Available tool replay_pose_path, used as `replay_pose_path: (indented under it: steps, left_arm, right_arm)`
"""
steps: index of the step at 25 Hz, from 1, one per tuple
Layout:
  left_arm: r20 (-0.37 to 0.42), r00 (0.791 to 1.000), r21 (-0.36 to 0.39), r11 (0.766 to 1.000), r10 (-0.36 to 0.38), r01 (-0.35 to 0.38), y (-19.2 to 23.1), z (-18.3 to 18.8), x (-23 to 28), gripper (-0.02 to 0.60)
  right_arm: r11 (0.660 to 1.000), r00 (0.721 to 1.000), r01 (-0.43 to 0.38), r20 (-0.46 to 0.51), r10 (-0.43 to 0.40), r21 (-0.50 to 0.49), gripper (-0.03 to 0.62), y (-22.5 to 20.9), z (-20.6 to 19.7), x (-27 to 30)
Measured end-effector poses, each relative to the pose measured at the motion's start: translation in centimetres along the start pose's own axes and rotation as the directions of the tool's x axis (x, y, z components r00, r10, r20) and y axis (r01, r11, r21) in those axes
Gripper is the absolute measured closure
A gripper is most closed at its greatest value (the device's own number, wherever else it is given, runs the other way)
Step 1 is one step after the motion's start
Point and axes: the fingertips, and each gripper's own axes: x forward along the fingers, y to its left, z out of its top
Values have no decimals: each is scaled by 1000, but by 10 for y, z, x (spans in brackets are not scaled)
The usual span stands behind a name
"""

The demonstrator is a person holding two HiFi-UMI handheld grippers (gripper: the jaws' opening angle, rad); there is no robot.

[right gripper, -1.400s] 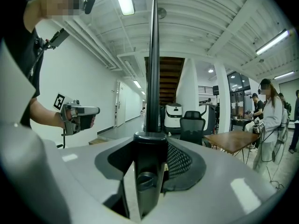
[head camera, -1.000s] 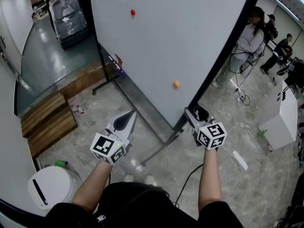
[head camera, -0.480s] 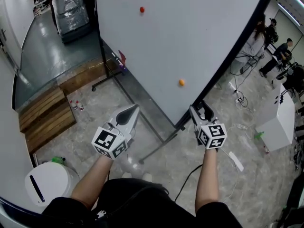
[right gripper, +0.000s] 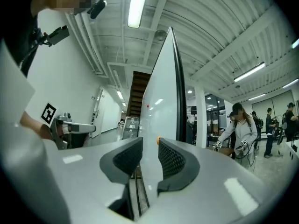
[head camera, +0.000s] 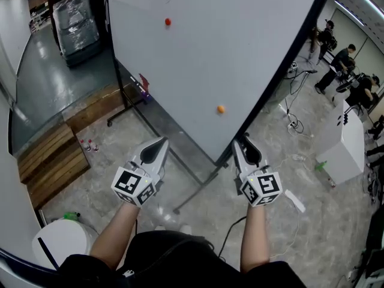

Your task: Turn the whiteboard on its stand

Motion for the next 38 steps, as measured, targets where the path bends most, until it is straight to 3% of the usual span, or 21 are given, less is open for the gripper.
replay_pose_path:
  steps: [4,16,38]
  left_arm:
    - [-3,1000,-3,1000,-14,14,4,3,4,578]
    - [-4,999,-3,999,-39,39,-14,4,-10,578]
    - [-2,999,3,999,-53,53,-33,3,-6,578]
  right_arm:
    - [999,999,-37,5,37,37,537,30,1,8]
    - [982,992,-126,14,125,137,585,107,-9,15]
    - [988,994,-103,-15,105,116,586,98,-16,2]
